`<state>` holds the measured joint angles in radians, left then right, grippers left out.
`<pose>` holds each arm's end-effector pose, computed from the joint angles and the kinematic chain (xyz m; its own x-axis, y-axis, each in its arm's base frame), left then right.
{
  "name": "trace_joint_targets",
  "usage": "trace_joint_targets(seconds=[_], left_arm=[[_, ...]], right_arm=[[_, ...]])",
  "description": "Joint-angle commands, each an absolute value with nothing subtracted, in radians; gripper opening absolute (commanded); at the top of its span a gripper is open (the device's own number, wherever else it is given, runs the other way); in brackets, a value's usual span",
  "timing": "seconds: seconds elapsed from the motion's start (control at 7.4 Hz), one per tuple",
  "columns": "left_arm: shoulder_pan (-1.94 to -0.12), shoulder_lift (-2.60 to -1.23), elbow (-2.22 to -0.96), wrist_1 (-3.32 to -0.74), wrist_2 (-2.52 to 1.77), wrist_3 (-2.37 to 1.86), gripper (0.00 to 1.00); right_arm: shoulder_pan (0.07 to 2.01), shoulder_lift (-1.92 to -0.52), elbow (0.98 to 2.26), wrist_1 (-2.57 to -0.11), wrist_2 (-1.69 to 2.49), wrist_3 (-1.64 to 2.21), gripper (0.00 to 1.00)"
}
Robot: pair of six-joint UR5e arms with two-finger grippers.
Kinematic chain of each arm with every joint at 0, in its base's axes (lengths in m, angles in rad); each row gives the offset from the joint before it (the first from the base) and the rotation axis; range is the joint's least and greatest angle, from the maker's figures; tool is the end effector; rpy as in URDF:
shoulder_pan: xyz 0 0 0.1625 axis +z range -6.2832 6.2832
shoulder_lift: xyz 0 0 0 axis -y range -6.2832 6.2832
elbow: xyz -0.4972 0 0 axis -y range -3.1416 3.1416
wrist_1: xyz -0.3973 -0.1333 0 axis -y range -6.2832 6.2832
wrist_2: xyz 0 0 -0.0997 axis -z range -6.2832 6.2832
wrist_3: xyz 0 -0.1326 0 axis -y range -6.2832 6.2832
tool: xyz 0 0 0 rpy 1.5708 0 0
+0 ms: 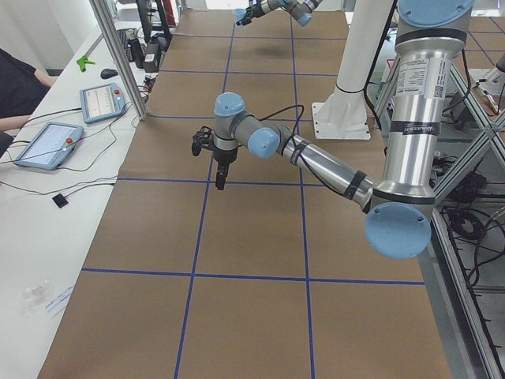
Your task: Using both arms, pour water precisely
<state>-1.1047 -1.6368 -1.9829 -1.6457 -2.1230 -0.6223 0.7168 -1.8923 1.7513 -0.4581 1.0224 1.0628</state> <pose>0.1811 -0.5018 0.5195 0.7403 0.0678 -0.6689 0.0604 0.9842 0.1666 -0.1580 -0.4061 0.6715 0.8020 0.1483 0.5786 -0.5666 0.4952 0.6586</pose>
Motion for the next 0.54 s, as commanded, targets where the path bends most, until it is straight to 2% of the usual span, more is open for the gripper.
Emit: trace_joint_targets(seconds=[0.0, 0.27, 0.41], left_arm=[[-1.103, -1.637, -1.979, -1.647, -2.123, -0.624, 1.0], [-1.103, -1.64, -1.979, -1.647, -2.123, -0.626, 1.0], [-1.103, -1.64, -1.977, -1.647, -2.123, -0.626, 1.0]], right_arm=[[0.602, -1.878, 1.7, -0.446, 0.873, 1.117, 0.0], [0.577, -1.865, 1.649, -0.422, 0.818, 1.118, 0.0], [0.563, -1.849, 1.564, -0.328, 0.801, 1.121, 0.0]])
